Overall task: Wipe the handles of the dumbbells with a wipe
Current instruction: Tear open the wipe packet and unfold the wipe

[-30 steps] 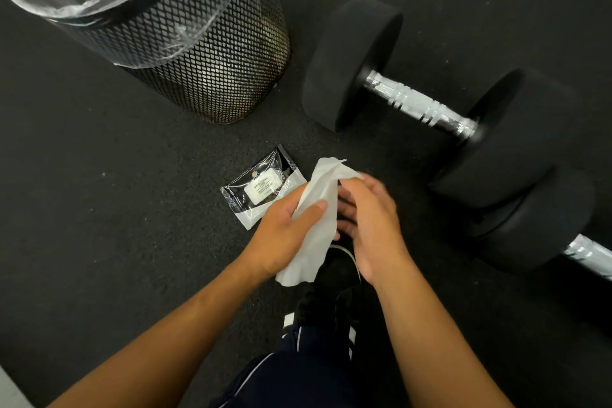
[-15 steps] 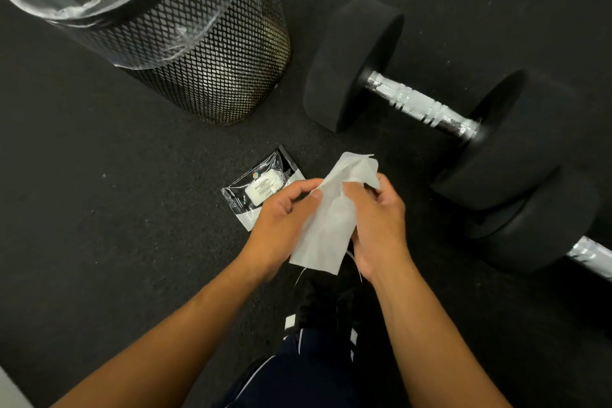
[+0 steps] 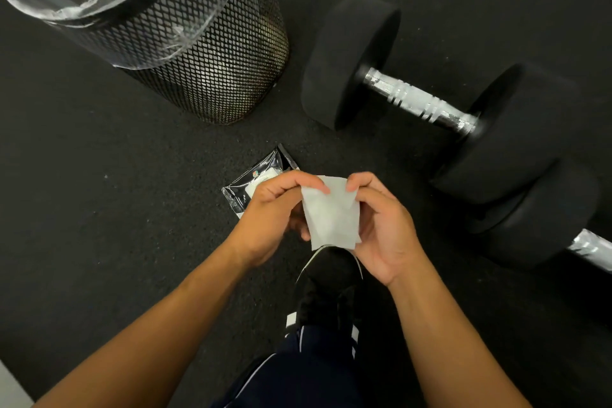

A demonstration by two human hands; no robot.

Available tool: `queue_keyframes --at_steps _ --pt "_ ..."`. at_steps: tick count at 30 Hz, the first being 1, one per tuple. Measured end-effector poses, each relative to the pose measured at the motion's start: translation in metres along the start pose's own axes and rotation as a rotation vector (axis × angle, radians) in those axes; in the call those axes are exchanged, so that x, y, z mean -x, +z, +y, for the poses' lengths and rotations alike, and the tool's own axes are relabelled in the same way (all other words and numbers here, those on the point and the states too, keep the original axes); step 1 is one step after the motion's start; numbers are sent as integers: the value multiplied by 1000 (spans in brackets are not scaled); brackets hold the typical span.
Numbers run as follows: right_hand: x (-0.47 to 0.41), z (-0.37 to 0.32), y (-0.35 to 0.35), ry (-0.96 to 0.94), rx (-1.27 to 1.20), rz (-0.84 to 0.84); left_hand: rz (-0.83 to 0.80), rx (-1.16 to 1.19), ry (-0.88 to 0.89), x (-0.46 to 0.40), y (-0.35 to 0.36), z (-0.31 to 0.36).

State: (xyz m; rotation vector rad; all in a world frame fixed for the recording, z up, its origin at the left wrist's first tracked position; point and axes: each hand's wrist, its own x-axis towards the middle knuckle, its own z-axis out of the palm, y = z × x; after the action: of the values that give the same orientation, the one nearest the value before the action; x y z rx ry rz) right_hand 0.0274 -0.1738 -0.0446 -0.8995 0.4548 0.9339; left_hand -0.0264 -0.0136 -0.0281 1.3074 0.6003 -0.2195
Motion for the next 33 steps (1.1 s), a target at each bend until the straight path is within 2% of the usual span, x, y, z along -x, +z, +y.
queue_keyframes --at_steps 6,9,12,15,18,20,26,30,33 --pt "7 -10 6 -92 119 32 -116 16 8 0 -1 5" --pt "13 -12 4 -123 75 24 -136 57 5 1 4 9" --pt "20 -15 5 -150 19 21 -95 -76 70 3 12 14" --pt "24 -17 3 -108 42 44 -103 -246 108 5 19 19" --pt "32 -22 1 13 64 -65 -148 -267 143 8 23 26" --pt "38 -26 -2 28 83 -98 -160 -265 162 10 27 32" --pt "56 -47 1 -245 268 -23 -55 -178 83 19 49 55" --pt "79 -74 3 -338 293 -118 -137 32 -67 22 63 74" --pt "92 -90 -7 -581 644 -46 -215 159 -165 22 76 94"
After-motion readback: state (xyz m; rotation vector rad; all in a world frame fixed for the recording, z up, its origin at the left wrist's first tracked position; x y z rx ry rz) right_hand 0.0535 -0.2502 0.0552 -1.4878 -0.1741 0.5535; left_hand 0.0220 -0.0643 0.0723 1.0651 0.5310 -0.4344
